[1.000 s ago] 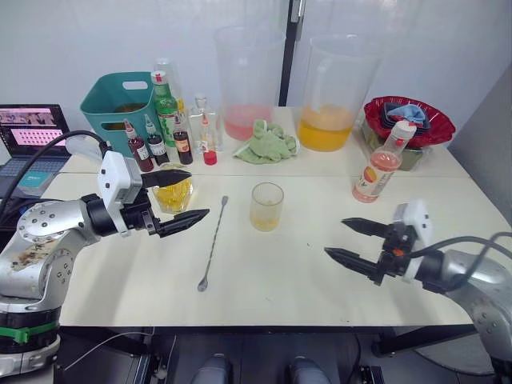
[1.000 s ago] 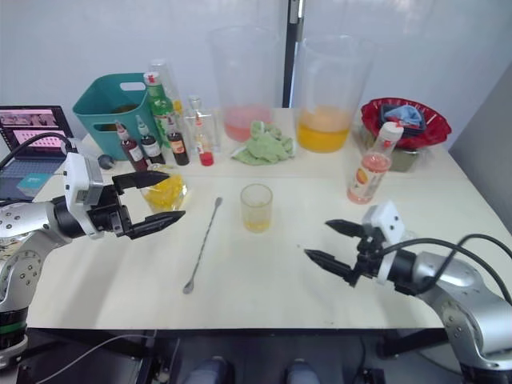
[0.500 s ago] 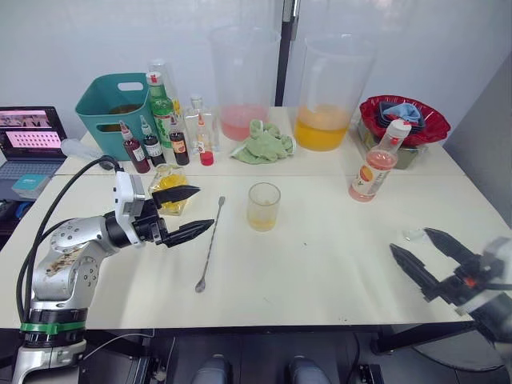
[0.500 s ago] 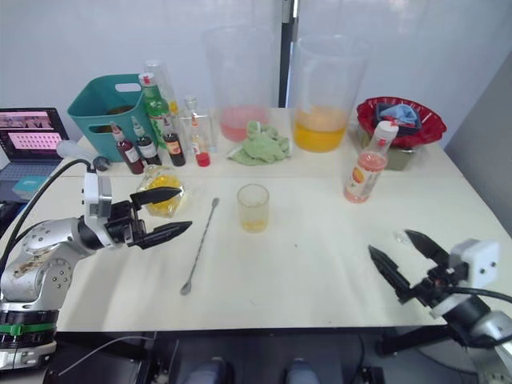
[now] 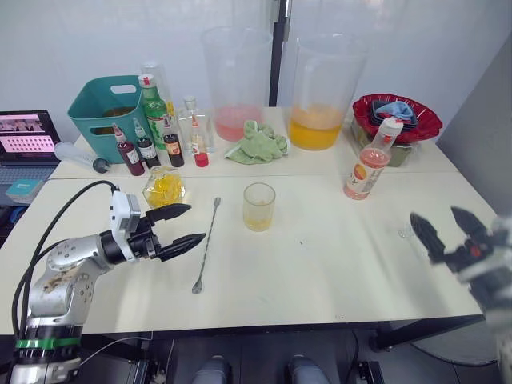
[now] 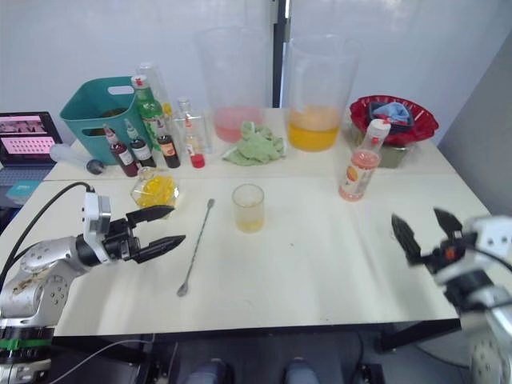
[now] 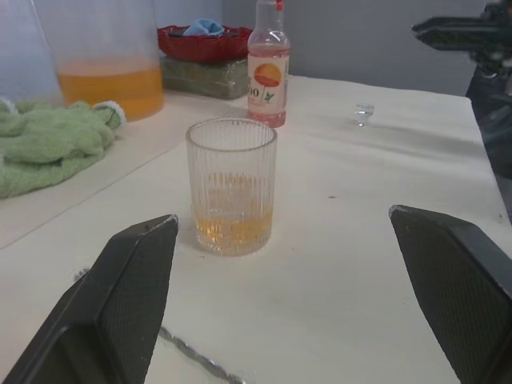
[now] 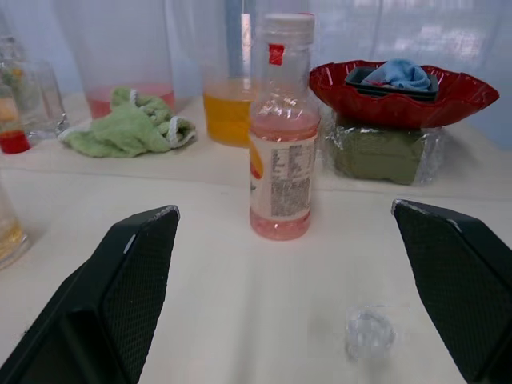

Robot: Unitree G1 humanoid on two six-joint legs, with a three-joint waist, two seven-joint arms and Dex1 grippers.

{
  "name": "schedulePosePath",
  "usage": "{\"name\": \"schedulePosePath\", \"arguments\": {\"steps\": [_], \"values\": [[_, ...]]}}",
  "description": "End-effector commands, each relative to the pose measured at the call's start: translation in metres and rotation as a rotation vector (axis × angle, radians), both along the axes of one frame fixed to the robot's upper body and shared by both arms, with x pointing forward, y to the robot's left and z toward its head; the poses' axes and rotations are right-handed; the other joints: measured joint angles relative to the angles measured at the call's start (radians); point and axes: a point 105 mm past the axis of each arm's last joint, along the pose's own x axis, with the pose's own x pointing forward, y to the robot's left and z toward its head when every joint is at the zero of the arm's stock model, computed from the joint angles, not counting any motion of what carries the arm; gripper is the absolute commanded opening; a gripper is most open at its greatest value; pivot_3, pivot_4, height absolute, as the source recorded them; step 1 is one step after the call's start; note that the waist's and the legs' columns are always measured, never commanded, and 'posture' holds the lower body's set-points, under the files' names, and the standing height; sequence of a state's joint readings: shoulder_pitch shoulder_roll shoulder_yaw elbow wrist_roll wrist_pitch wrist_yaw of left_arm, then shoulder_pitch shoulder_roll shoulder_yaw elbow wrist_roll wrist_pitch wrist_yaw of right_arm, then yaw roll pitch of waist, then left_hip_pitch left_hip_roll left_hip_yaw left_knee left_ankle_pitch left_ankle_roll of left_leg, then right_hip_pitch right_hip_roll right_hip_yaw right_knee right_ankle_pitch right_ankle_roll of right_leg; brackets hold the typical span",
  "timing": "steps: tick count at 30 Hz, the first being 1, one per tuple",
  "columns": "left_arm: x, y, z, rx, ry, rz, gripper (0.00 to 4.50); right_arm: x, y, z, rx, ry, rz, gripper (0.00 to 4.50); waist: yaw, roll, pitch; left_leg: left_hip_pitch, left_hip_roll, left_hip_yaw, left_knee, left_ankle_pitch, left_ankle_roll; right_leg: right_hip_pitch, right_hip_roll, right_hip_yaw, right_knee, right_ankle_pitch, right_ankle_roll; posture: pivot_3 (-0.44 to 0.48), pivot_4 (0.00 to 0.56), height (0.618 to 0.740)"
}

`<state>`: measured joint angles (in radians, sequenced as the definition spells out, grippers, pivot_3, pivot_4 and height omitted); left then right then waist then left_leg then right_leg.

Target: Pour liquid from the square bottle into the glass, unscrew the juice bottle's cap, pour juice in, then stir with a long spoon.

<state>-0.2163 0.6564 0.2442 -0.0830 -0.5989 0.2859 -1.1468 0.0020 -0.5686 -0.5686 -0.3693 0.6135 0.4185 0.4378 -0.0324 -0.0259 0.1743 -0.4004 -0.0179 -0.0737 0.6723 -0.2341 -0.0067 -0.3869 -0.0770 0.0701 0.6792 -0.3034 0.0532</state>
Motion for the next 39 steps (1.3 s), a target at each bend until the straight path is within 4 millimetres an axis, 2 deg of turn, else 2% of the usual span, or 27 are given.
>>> {"name": "schedulePosePath", "arguments": {"steps": [1,3,8,13,16,21,28,29,31,36,38,39], "values": [[-0.01,-0.002,0.021,-0.033,-0.101,0.006,4.47,0.019,0.003,0.01,-0.03,-0.008,0.011,4.5,0.006,0.0,0.0,0.0,0.0,-0.001,-0.001,0.0,0.0,0.0,0.0,-0.001,0.0,0.0,0.0,0.0,0.15,0.74],[-0.016,-0.003,0.025,-0.06,-0.118,0.009,4.47,0.039,0.004,0.016,-0.038,0.001,0.013,4.5,0.007,0.0,0.0,0.0,0.0,-0.001,-0.003,0.0,0.0,0.0,0.0,-0.001,0.0,0.0,0.0,0.0,0.15,0.74],[-0.023,-0.002,0.029,-0.077,-0.137,0.045,4.47,0.073,0.0,0.022,-0.033,0.022,-0.016,4.5,0.011,0.0,0.0,0.0,-0.001,0.0,-0.004,0.0,0.0,-0.001,-0.001,-0.001,-0.001,0.0,0.0,0.0,0.15,0.74],[-0.025,-0.005,0.034,-0.076,-0.18,0.083,4.47,0.111,-0.004,0.039,-0.045,-0.014,-0.053,4.5,0.009,0.001,0.0,0.0,-0.001,0.001,-0.004,0.0,0.0,-0.001,-0.001,0.0,-0.001,0.0,0.0,0.0,0.15,0.74],[-0.026,-0.005,0.034,-0.07,-0.191,0.1,4.47,0.127,-0.009,0.045,-0.037,-0.018,-0.067,4.5,0.005,0.001,0.0,0.0,0.0,0.002,-0.004,0.0,0.0,-0.001,0.0,0.0,-0.001,0.0,-0.001,0.0,0.15,0.74],[-0.028,-0.005,0.033,-0.059,-0.194,0.113,4.47,0.148,-0.004,0.053,-0.071,-0.018,-0.035,4.5,-0.002,0.001,0.0,0.0,-0.001,0.002,-0.006,0.0,0.0,-0.002,-0.001,0.0,-0.002,0.001,-0.001,0.0,0.15,0.74],[-0.027,-0.005,0.033,-0.048,-0.207,0.131,4.47,0.166,0.002,0.059,-0.091,-0.012,-0.019,4.5,-0.013,0.001,0.0,0.0,-0.001,0.002,-0.008,0.0,0.0,-0.002,-0.001,0.0,-0.004,0.001,-0.001,0.0,0.15,0.74],[-0.025,-0.004,0.033,-0.045,-0.214,0.148,4.5,0.167,0.003,0.059,-0.093,-0.012,-0.016,4.01,-0.012,0.001,0.0,0.0,-0.001,0.002,-0.009,0.0,0.0,-0.002,-0.001,0.0,-0.004,0.001,-0.001,0.0,0.15,0.74],[-0.023,-0.001,0.032,-0.044,-0.218,0.171,4.5,0.169,0.005,0.06,-0.09,-0.013,-0.005,3.7,-0.012,0.001,0.0,0.0,-0.001,0.002,-0.009,0.0,0.0,-0.002,-0.001,0.0,-0.005,0.001,-0.001,0.0,0.15,0.74],[-0.021,0.0,0.029,-0.032,-0.216,0.178,4.5,0.172,0.012,0.062,-0.071,-0.024,0.023,1.97,-0.013,0.001,0.0,0.0,0.0,0.002,-0.009,0.0,0.0,-0.002,-0.001,0.0,-0.005,0.001,-0.001,0.0,0.15,0.74],[-0.02,0.0,0.028,-0.031,-0.214,0.18,4.5,0.172,0.014,0.064,-0.064,-0.036,0.036,1.42,-0.013,0.001,0.0,0.0,-0.001,0.002,-0.009,0.0,0.0,-0.002,-0.001,0.0,-0.005,0.001,-0.001,0.0,0.15,0.74],[-0.019,-0.001,0.028,-0.033,-0.213,0.18,4.5,0.172,0.014,0.065,-0.053,-0.044,0.04,1.28,-0.012,0.001,0.0,0.0,-0.001,0.002,-0.009,0.0,0.0,-0.002,-0.001,0.0,-0.005,0.001,-0.001,0.0,0.15,0.74]]}}
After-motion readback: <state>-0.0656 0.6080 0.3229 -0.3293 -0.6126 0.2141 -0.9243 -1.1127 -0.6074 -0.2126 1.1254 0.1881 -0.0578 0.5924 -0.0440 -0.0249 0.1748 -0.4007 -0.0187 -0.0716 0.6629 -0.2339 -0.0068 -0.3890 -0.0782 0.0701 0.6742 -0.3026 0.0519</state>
